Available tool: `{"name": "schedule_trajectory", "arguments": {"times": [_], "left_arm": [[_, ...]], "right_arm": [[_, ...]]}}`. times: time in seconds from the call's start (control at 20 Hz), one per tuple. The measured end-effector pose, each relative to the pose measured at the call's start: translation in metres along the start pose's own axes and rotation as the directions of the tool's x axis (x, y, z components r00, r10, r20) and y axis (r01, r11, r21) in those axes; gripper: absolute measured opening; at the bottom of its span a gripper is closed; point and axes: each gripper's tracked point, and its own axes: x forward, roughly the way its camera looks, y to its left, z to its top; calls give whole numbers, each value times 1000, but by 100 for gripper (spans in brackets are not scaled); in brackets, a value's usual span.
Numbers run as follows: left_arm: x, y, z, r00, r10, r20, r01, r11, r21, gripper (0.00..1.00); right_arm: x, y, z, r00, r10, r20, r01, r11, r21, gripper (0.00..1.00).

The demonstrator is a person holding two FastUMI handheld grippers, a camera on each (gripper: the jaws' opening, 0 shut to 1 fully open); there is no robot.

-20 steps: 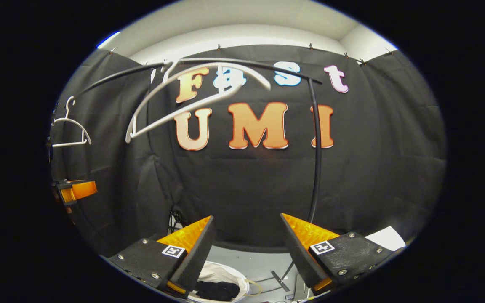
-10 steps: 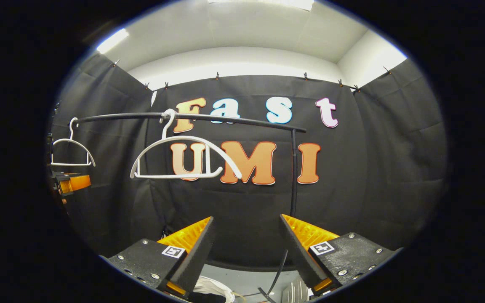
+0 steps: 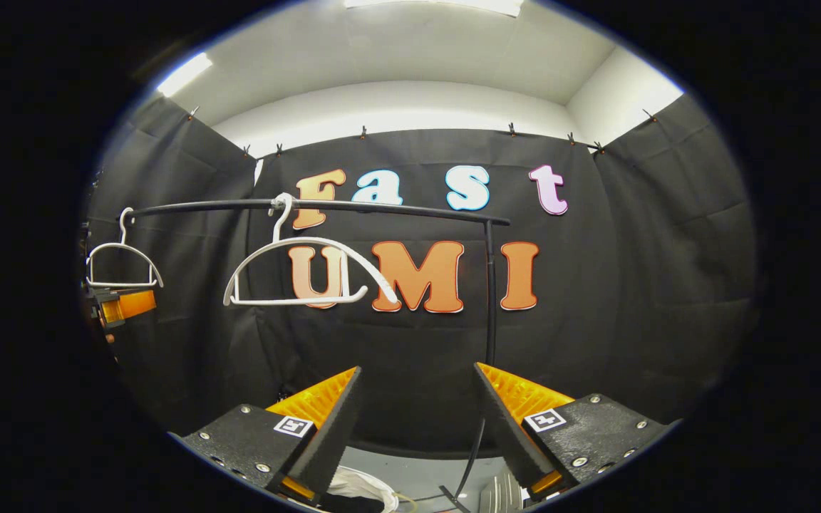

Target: Grasp the clothes on the hanger with both hands and then place them into the laundry hamper below.

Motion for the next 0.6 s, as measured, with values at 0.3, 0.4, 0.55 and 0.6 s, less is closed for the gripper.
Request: {"name": "schedule_trajectory", "arguments": {"times": [0.3,0.4,0.55,0.6], "left_arm": [[-3,2,1,1000,8,-4,-8,1000,-1,94],[-2,2,-1,1000,10,-7,-10,1000,3,94],[1,2,-4,1000,14,-13,-14,1000,-1,97],[1,3,-5,1000,15,-15,-15,1000,-3,94]], "right_arm": [[-1,-1,-4,1000,-1,-3,1,1000,5,92],[0,-3,-6,1000,-6,-6,6,1000,3,92],[2,-5,-7,1000,-5,-6,5,1000,10,92],[0,-4,-7,1000,-5,-6,5,1000,10,92]]}}
